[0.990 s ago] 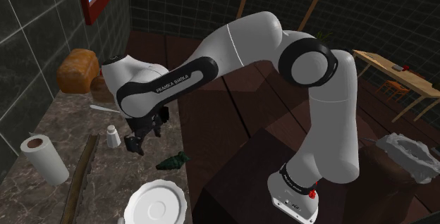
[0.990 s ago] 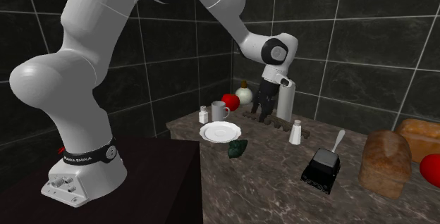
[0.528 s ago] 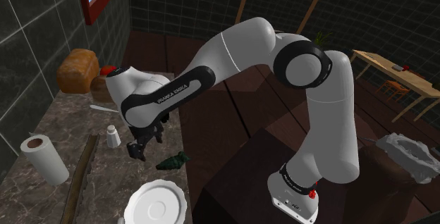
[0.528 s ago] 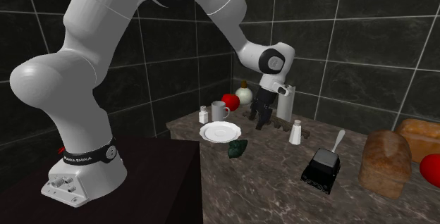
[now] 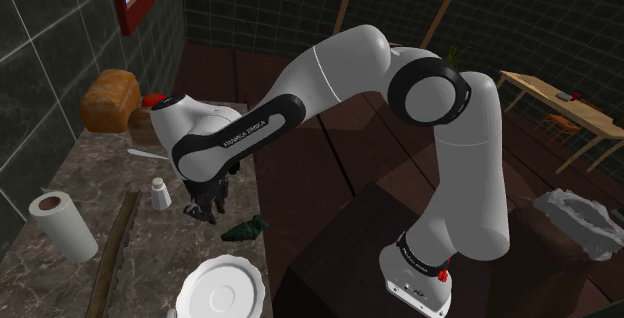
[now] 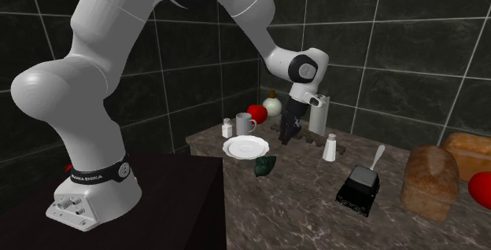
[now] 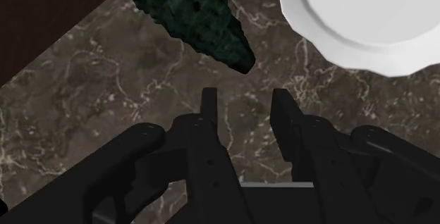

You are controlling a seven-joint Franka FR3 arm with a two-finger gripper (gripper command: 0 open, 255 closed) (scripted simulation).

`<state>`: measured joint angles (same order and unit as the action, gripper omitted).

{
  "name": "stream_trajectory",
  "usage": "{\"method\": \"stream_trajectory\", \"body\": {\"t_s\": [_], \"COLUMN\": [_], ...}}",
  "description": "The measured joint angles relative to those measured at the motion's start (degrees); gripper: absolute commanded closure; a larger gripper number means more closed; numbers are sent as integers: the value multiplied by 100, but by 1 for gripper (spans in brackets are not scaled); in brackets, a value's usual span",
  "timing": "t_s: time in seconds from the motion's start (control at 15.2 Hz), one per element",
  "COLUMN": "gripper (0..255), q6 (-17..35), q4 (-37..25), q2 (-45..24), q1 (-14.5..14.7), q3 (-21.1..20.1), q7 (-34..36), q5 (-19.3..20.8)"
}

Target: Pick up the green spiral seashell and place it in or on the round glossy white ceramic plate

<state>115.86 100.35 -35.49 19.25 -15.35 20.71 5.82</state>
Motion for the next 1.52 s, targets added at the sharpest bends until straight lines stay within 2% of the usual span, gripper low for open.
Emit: {"method": "stream_trajectory", "body": {"t_s": [0.46,0.53,0.59,0.73,1.06,1.12,1.52], "gripper": [255,0,0,0,0,0,0], "q6": [0,0,0,274,1378,1519,1939], "q4": [0,0,0,427,1968,2108,2305], "q2": [0,0,0,171,701,713,497], "q1": [0,0,0,149,733,781,835], "q3": [0,0,0,23,263,312,482], "q7": [0,0,0,-144,-392,-392,-260], "q5": [0,0,0,368,2113,2334,2744]}}
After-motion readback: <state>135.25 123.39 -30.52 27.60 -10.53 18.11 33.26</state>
